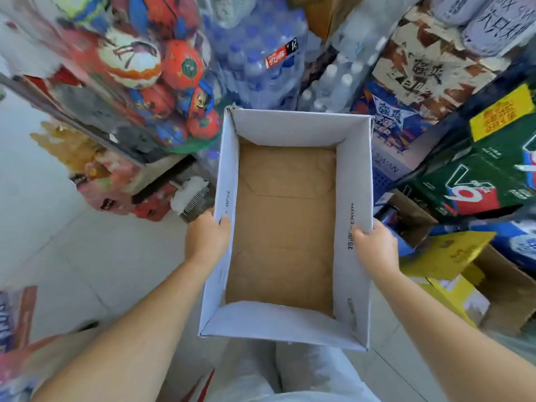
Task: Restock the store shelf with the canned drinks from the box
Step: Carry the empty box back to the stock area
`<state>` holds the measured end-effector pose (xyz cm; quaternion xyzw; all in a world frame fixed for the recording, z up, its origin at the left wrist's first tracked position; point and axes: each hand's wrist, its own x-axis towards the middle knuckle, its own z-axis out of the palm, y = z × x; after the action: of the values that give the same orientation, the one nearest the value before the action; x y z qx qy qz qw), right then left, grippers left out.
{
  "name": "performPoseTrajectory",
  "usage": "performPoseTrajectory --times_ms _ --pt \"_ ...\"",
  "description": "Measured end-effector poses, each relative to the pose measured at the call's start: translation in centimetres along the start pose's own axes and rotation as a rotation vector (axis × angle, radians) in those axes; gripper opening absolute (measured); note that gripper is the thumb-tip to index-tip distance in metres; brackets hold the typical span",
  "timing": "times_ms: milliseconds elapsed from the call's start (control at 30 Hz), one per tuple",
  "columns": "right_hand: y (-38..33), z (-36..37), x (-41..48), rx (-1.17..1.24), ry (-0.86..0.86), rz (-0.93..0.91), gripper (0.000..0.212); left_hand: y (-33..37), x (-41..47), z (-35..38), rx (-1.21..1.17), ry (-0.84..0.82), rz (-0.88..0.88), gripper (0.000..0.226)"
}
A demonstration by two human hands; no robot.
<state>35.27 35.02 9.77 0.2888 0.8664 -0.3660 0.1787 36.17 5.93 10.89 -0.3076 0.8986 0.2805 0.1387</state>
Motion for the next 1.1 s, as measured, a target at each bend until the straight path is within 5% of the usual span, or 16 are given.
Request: performPoseTrajectory --times_ms 667,1100 --pt "-8.2 12.3 14.2 0.293 0.198 0.441 0.033 10.2 30.2 4.0 0.318 -0.299 0.304 0.033" --pt "-10.2 16.0 16.0 0.278 0.298 0.507 0.037 11.2 35.9 5.3 0.354 -0.294 0.466 0.035"
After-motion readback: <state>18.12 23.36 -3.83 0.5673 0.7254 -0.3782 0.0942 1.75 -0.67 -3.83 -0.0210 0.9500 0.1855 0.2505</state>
